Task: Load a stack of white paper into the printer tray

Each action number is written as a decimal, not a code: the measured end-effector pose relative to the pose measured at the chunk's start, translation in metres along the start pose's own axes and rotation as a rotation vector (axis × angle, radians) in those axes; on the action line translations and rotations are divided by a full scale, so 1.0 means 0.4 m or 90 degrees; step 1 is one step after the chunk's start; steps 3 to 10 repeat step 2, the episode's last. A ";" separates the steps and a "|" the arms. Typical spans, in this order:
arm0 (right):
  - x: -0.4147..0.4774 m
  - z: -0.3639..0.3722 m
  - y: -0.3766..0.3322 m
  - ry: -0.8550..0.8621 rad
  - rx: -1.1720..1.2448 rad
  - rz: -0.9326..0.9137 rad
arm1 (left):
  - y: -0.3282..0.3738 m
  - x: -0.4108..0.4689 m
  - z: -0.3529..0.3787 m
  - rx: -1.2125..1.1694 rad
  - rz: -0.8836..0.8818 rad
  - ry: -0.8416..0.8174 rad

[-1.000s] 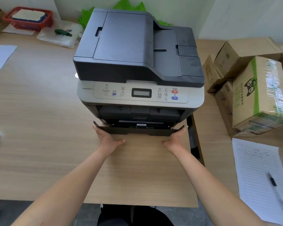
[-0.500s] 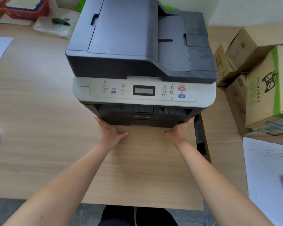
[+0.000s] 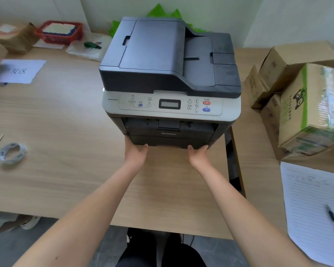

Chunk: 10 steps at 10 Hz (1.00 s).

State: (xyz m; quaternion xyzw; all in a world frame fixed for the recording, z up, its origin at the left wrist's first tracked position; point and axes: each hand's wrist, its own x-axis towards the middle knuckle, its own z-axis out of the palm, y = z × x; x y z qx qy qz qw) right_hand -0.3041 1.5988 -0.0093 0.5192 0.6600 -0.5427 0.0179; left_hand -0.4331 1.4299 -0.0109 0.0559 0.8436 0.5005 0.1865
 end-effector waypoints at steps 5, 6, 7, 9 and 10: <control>-0.136 0.017 -0.033 -0.026 -0.078 -0.124 | 0.004 -0.128 -0.021 0.177 0.066 -0.006; -0.136 0.017 -0.033 -0.026 -0.078 -0.124 | 0.004 -0.128 -0.021 0.177 0.066 -0.006; -0.136 0.017 -0.033 -0.026 -0.078 -0.124 | 0.004 -0.128 -0.021 0.177 0.066 -0.006; -0.136 0.017 -0.033 -0.026 -0.078 -0.124 | 0.004 -0.128 -0.021 0.177 0.066 -0.006; -0.136 0.017 -0.033 -0.026 -0.078 -0.124 | 0.004 -0.128 -0.021 0.177 0.066 -0.006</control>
